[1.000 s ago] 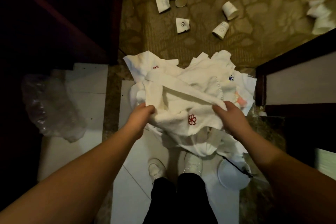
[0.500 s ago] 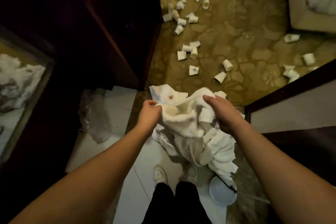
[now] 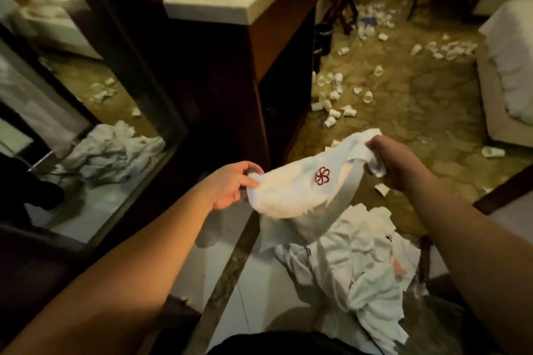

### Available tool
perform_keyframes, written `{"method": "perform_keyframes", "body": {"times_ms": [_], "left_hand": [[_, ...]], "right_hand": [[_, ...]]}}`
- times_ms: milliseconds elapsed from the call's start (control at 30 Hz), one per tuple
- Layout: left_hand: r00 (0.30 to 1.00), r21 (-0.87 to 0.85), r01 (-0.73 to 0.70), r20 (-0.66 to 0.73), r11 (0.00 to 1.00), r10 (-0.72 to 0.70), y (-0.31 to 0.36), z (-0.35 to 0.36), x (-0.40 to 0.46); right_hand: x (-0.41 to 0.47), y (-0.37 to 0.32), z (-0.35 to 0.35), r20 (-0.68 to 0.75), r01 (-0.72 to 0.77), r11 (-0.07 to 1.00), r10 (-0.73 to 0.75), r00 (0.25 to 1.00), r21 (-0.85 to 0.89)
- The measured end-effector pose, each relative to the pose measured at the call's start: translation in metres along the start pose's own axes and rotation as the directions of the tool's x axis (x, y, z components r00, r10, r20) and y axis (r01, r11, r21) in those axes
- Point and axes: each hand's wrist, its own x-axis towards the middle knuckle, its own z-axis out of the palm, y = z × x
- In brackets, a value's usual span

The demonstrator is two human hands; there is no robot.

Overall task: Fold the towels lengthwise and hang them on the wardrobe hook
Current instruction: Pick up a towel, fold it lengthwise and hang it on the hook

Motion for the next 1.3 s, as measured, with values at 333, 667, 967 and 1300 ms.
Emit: {"method": "perform_keyframes", "body": {"times_ms": [333,667,967,1300], "left_hand": [[0.863,-0.540,-0.327,-0.505,0.775,0.012,-0.075,-0.088,-0.130],[0.927,-0.585,-0.177,-0.370,0.792,-0.066,-0.174,-0.163,-0.291],[0.864,-0.722,-0.407,-0.503,0.560,-0.020,-0.260,-0.160,-0.451],[0.759,-0.746,-0.178,-0.519,0.642,-0.393,-0.387,-0.118,-0.602]], "right_hand": [[-0.121,0.044,0.104,-0.026,0.148,0.982,-0.152,0.988,-0.116],[-0.263,0.060,0.199,0.012,0.206,0.972,-0.208,0.978,0.111],[-0.367,0.106,0.248,0.220,0.251,0.965,-0.230,0.948,-0.075],[-0.492,0.189,0.270,0.401,0.231,0.963,-0.157,0.902,-0.142]]}}
